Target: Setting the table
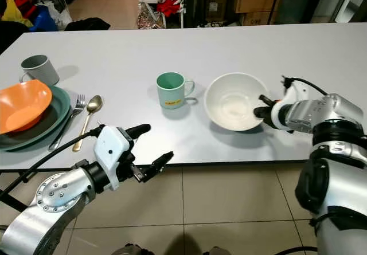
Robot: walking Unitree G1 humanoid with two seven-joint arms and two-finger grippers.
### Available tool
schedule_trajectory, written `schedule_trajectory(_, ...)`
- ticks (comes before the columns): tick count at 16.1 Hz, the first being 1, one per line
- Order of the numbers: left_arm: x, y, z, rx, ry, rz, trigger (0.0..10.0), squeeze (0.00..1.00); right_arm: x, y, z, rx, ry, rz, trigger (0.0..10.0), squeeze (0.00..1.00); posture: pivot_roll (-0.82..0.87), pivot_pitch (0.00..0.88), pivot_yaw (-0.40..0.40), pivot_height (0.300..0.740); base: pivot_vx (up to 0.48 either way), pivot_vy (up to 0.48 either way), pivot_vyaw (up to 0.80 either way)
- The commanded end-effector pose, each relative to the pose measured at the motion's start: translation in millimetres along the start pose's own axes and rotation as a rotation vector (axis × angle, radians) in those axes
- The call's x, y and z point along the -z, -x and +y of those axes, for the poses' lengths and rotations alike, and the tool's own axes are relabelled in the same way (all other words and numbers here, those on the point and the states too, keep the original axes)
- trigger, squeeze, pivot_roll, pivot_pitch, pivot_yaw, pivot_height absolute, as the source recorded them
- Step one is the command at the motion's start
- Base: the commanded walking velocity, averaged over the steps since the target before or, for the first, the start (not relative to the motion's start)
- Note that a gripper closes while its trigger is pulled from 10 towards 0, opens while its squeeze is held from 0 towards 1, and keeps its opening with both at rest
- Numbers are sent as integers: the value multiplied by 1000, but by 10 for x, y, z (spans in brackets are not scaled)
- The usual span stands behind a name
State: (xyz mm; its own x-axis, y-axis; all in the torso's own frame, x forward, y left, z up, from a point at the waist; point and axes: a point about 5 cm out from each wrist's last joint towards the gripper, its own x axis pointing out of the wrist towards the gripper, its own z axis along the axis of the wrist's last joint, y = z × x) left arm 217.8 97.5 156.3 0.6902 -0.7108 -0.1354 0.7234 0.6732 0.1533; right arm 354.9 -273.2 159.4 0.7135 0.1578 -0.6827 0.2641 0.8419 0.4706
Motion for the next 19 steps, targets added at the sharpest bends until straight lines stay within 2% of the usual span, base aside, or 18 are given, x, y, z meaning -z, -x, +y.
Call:
schedule_trajectory(1, -39, 2, 3, 9, -10, -5, 10000, 0, -114, 63, -69, 47, -19, -51, 10000, 0, -135, 36, 66, 740, 0, 0, 0)
schedule_trajectory(6, -77, -18, 3, 22, 7, -24, 10000, 0, -205, 187, -307, 96, -116, -108, 10000, 0, -138, 36, 72, 740, 0, 0, 0)
schedule_trajectory(9, -105, -25, 2, 35, 31, -44, 10000, 0, -195, 199, -359, 110, -147, -104, 10000, 0, -142, 35, 77, 740, 0, 0, 0)
schedule_trajectory(10, -116, -26, 0, 39, 39, -49, 10000, 0, -184, 194, -361, 107, -160, -99, 10000, 141, -142, 33, 78, 740, 0, 0, 0)
schedule_trajectory(11, -115, -31, 1, 40, 37, -48, 10000, 0, -185, 192, -363, 109, -164, -100, 10000, 486, -142, 33, 77, 740, 0, 0, 0)
schedule_trajectory(12, -111, -33, 2, 39, 37, -47, 10000, 0, -187, 191, -369, 112, -170, -106, 10000, 890, -143, 32, 77, 740, 0, 0, 0)
schedule_trajectory(14, -109, -36, 5, 39, 36, -46, 10000, 0, -201, 195, -374, 116, -182, -120, 10000, 949, -143, 30, 76, 740, 0, 0, 0)
schedule_trajectory(16, -112, -39, 12, 36, 35, -47, 10000, 0, -228, 211, -378, 119, -191, -137, 10000, 949, -143, 28, 76, 740, 0, 0, 0)
schedule_trajectory(19, -108, -31, 35, 16, 34, -49, 10000, 0, -346, 330, -417, 120, -177, -177, 10000, 1000, -138, 25, 61, 740, 0, 0, 0)
